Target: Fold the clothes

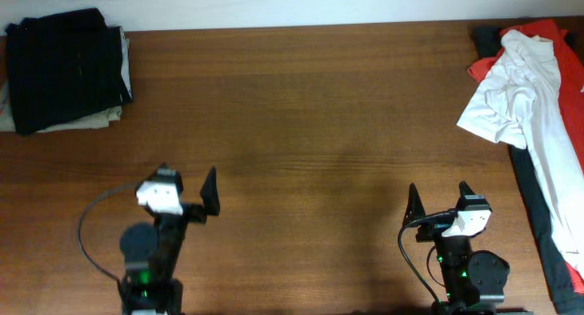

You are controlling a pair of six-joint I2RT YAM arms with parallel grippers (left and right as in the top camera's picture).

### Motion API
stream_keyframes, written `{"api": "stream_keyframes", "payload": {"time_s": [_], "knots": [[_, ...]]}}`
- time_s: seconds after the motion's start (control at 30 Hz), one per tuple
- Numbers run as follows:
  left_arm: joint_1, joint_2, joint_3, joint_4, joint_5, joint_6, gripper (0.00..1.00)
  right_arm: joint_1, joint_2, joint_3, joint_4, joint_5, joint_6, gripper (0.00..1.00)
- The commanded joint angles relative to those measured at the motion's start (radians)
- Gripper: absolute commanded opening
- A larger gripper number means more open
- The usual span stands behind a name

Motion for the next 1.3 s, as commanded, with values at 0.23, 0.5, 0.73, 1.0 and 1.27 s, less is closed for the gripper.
{"api": "stream_keyframes", "payload": {"time_s": [0.23,0.5,0.73,1.0,1.27], "knots": [[0.002,-0.442,-0.077,-0.402,-0.04,-0.002,0.99,0.009,-0.006,-0.007,-0.003,-0.005,-0.007,0.99],[0.002,-0.647,-0.078,-0.674,-0.076,-0.002,0.99,0.009,-0.006,-0.007,-0.003,-0.005,-0.007,0.99],[0.002,-0.799,-0.078,-0.676,-0.098,-0.002,0.99,0.009,-0.006,-0.007,-0.003,-0.005,-0.007,0.99],[0.002,-0.819,-0.078,-0.678,-0.098,-0.002,0.99,0.009,-0.006,-0.007,-0.003,-0.005,-0.007,0.99],[0.002,-0.819,-0.078,-0.678,-0.098,-0.002,0.99,0.009,-0.006,-0.007,-0.003,-0.005,-0.007,0.99]]}}
